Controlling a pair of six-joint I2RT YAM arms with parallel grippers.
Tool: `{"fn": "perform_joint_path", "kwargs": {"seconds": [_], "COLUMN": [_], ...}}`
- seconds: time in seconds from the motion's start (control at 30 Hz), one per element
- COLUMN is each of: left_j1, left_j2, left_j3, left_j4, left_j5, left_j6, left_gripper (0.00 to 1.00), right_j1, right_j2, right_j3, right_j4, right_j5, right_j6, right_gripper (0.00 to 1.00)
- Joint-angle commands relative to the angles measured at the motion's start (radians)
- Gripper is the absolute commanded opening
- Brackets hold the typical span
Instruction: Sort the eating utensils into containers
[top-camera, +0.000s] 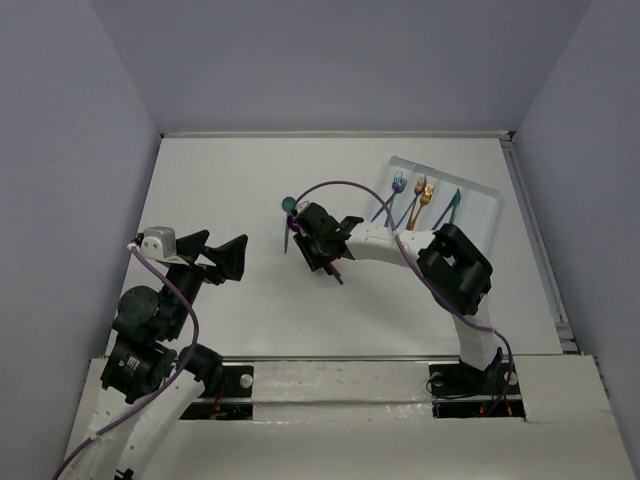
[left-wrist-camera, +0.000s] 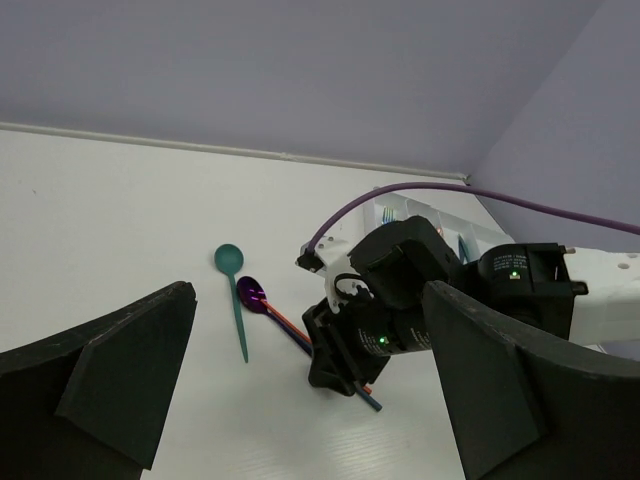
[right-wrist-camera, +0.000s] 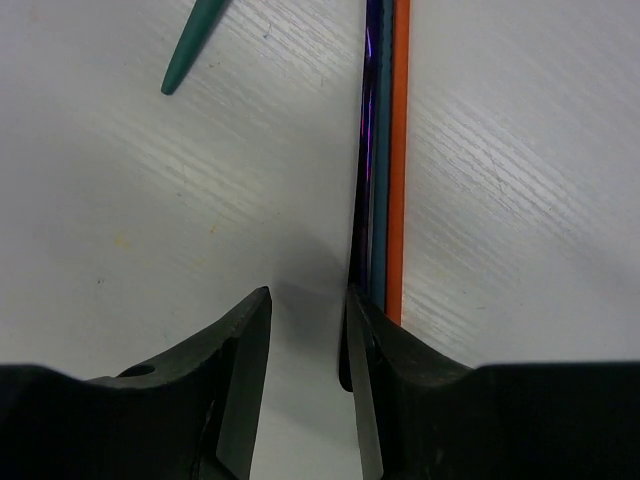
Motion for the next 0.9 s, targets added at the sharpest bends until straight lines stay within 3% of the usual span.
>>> {"fn": "perform_joint_path", "kwargs": {"seconds": [0.0, 0.2, 0.43, 0.53, 0.63, 0.87], "left_j1": [0.005, 0.005, 0.005, 0.005, 0.005, 0.005], "left_j2": [0.004, 0.003, 0.001, -0.002, -0.005, -0.026], "left_j3": [0.025, 0.025, 0.025, 0.025, 0.026, 0.026], "left_j4": [0.048, 0.047, 0.045, 0.045, 0.044, 0.041], "left_j5": [0.015, 0.013, 0.013, 0.013, 0.013, 0.009], "left_j6": [0.011, 0.01, 0.01, 0.01, 0.01, 0.01], "left_gripper": [0.99, 0.99, 0.99, 0.99, 0.99, 0.99], "right_j1": [0.001, -0.008, -0.126, -0.199, -0.271, -0.433], "right_j2": [0.009, -0.031, -0.172, -0.237, -0.264, -0.191], "right_j3": [0.026, 0.016, -0.041, -0.063, -0.06, 0.029], "right_j4": [-0.009, 0.009, 0.087, 0.121, 0.112, 0.019], "right_j5": [0.021, 0.075, 0.073, 0.081, 0.184, 0.274], "right_j6": [0.01, 0.017, 0.062, 0.092, 0.112, 0.125], "right_gripper": [0.42, 0.42, 0.41, 0.37, 0.29, 0.22]}}
